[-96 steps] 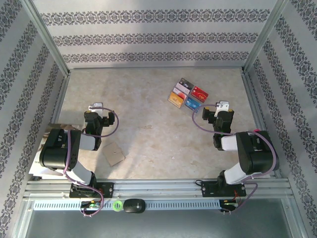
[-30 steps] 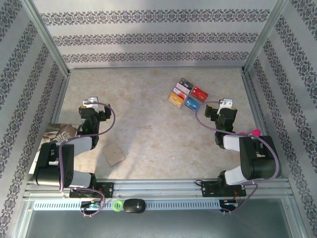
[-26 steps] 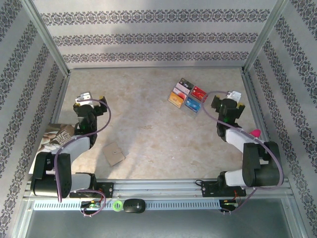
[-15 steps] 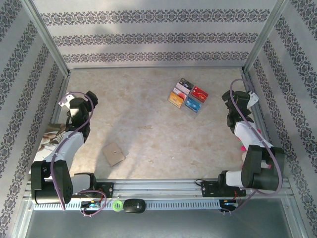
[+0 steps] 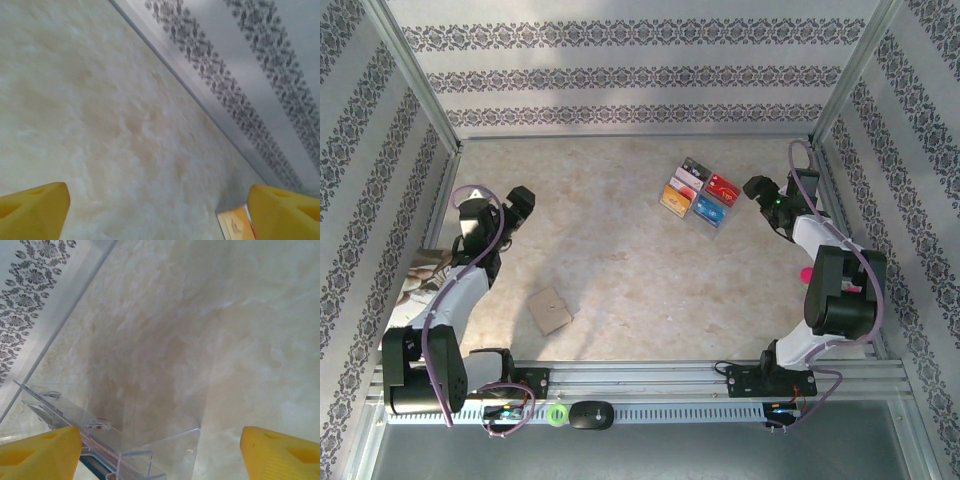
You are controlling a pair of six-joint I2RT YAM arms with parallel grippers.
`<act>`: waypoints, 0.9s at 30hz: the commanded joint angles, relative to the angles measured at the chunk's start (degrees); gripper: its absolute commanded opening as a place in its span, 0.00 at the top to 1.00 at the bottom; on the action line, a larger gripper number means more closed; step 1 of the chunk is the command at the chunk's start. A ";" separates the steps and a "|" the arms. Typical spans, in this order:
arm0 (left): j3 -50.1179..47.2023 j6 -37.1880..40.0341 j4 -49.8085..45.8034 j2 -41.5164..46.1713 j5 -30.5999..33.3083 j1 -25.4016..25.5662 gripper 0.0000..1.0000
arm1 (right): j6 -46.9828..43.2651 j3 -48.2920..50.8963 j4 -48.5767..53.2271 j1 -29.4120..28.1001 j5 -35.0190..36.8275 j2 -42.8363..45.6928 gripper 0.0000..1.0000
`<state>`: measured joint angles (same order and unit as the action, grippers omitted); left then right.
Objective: Take the credit cards out of the card holder
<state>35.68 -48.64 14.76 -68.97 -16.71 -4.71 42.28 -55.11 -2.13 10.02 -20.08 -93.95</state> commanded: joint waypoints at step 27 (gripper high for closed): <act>40.93 12.00 -23.70 -39.67 0.12 22.81 0.20 | -0.91 -27.17 9.00 1.01 -17.30 -28.70 0.51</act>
<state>77.21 -38.09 -6.50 -109.58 -16.08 17.23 44.62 -79.07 4.75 10.79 -30.35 -120.14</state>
